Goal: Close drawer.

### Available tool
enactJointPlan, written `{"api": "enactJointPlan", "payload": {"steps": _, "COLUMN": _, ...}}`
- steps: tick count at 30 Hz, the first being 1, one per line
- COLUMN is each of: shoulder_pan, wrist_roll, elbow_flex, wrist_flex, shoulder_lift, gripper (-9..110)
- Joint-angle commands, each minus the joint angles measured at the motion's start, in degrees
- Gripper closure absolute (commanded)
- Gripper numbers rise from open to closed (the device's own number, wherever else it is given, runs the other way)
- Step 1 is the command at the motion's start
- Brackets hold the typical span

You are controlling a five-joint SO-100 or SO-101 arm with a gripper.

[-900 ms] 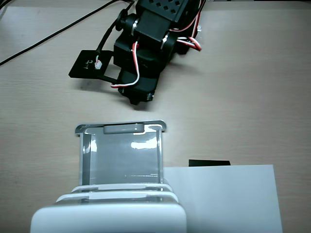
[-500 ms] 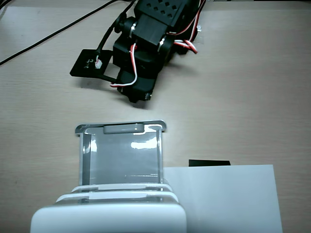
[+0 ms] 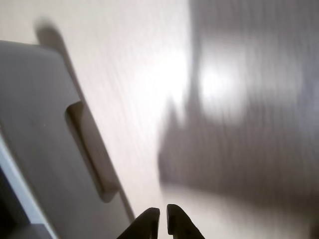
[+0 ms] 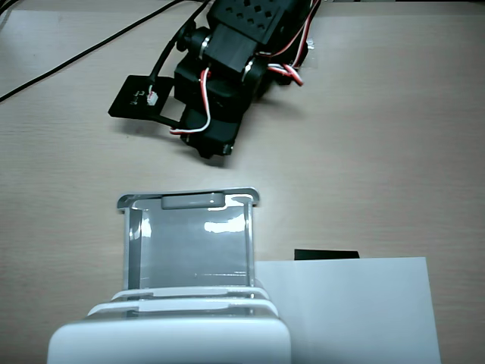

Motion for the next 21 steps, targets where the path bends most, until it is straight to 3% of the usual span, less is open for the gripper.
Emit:
{"api": "enactJointPlan", "payload": {"steps": 1, "shoulder_pan": 0.0, "wrist_roll": -1.32, "elbow_flex": -0.18, "wrist_flex": -0.44, "shoulder_lift": 0.18, "gripper": 101}}
{"api": "enactJointPlan", "payload": {"steps": 15, "shoulder_pan": -5.54, "wrist_roll": -9.23, "elbow_flex": 6.33, "wrist_flex": -10.55, "shoulder_lift": 1.58, "gripper": 101}}
{"api": "enactJointPlan", "payload": {"steps": 21, "shoulder_pan": -4.92, "wrist_roll": -10.99, "elbow_flex": 6.15, "wrist_flex": -16.17, "shoulder_lift": -5.19, "gripper": 101}}
